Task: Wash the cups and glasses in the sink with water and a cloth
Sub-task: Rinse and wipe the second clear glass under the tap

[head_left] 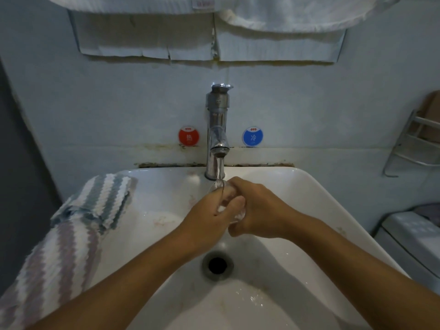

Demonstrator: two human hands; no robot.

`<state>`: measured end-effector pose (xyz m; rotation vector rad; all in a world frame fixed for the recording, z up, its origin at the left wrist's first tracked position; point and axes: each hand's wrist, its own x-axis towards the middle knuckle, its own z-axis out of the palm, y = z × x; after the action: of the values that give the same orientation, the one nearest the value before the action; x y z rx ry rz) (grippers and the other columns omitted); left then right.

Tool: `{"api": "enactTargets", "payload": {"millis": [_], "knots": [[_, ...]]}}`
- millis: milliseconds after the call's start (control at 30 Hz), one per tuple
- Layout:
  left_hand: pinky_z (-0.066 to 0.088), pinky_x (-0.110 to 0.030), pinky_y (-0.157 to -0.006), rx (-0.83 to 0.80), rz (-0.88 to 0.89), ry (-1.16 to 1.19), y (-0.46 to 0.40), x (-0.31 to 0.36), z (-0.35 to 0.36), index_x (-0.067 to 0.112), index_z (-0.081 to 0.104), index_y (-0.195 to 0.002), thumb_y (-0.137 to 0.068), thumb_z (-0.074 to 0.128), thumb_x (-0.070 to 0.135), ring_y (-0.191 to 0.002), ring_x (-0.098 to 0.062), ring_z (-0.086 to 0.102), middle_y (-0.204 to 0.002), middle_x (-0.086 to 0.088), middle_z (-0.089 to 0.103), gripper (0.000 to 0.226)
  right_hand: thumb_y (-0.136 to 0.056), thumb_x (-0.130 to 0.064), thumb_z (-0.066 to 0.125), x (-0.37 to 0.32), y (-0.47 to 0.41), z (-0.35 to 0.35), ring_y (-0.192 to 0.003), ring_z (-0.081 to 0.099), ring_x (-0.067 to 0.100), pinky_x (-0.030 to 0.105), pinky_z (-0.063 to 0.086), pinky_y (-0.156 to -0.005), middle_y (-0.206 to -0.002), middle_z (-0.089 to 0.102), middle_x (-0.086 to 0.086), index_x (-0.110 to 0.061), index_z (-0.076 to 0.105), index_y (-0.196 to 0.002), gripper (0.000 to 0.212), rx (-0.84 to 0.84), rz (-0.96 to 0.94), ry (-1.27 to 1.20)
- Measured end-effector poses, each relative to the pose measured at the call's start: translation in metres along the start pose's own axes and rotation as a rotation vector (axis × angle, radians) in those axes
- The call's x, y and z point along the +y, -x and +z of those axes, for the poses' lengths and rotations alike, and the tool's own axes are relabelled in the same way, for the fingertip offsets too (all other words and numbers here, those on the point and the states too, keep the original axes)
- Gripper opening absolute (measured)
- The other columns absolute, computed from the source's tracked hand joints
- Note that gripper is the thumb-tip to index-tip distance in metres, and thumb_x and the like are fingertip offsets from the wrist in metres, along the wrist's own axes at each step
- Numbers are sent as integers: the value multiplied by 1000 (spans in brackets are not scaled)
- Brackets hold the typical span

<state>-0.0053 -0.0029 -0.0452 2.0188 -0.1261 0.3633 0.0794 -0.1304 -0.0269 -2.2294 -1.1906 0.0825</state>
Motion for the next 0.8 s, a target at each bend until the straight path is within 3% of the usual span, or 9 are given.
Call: {"api": "enactTargets", "payload": {"millis": [100, 167, 233, 367, 467, 567, 633, 700, 800], "knots": [[57, -27, -81, 35, 79, 20, 1, 1, -1, 14, 69, -105, -100, 48, 25, -89, -10, 68, -95, 0, 71, 24, -64, -23, 91, 2, -2, -1, -93, 61, 14, 33, 54, -89, -104, 62, -10, -29, 51, -112, 62, -24, 9, -10], [59, -38, -79, 5, 78, 27, 1, 1, -1, 8, 70, -95, -99, 49, 30, -82, -20, 69, -87, -7, 71, 30, -63, -21, 91, 4, -3, -4, -94, 62, 16, 38, 55, -91, -105, 63, -7, -29, 52, -113, 64, -35, 28, -21], [59, -33, -72, -30, 24, 21, 0, 1, -3, 12, 69, -91, -93, 48, 43, -78, -18, 69, -84, -5, 72, 38, -63, -21, 91, 5, -2, -5, -95, 62, 15, 37, 55, -91, -106, 63, -7, -30, 51, -114, 65, -48, 38, -28], [48, -14, -65, -44, -51, -33, 0, -5, 2, 25, 65, -109, -99, 45, 40, -82, -2, 67, -96, 9, 71, 27, -64, -19, 90, 3, 1, 0, -90, 62, 12, 31, 55, -85, -101, 62, -11, -29, 53, -111, 61, -63, 4, -26], [55, -22, -78, -37, -14, 9, 1, -7, 3, 24, 61, -122, -101, 46, 33, -95, -5, 67, -107, 7, 69, 28, -63, -19, 90, 3, 1, 4, -94, 61, 10, 28, 53, -87, -103, 61, -13, -28, 53, -113, 63, -72, 7, -42], [58, -33, -84, -5, 33, -6, 2, -7, 1, 20, 70, -105, -100, 49, 30, -91, -12, 70, -97, 2, 73, 24, -61, -21, 90, 7, -2, 4, -92, 60, 10, 30, 53, -86, -101, 61, -14, -30, 53, -110, 62, -74, 20, -46], [60, -39, -80, -6, 15, -7, 2, -7, 0, 16, 73, -95, -98, 51, 34, -82, -16, 71, -86, -1, 74, 29, -62, -20, 90, 10, -2, 1, -90, 58, 7, 23, 49, -79, -100, 59, -15, -30, 53, -108, 60, -73, 40, -58], [60, -34, -75, -28, -18, -23, 2, -7, -2, 15, 74, -94, -95, 52, 39, -77, -15, 71, -83, 0, 74, 33, -63, -18, 90, 12, -2, -2, -92, 58, 5, 16, 44, -75, -103, 59, -14, -29, 53, -109, 60, -71, 62, -76], [56, -27, -70, -19, 15, -133, 2, -9, -4, 20, 74, -95, -95, 51, 41, -76, -9, 68, -84, 6, 73, 31, -63, -16, 90, 18, -4, -5, -96, 61, 10, 21, 49, -80, -104, 62, -10, -27, 56, -109, 58, -64, 86, -141]]}}
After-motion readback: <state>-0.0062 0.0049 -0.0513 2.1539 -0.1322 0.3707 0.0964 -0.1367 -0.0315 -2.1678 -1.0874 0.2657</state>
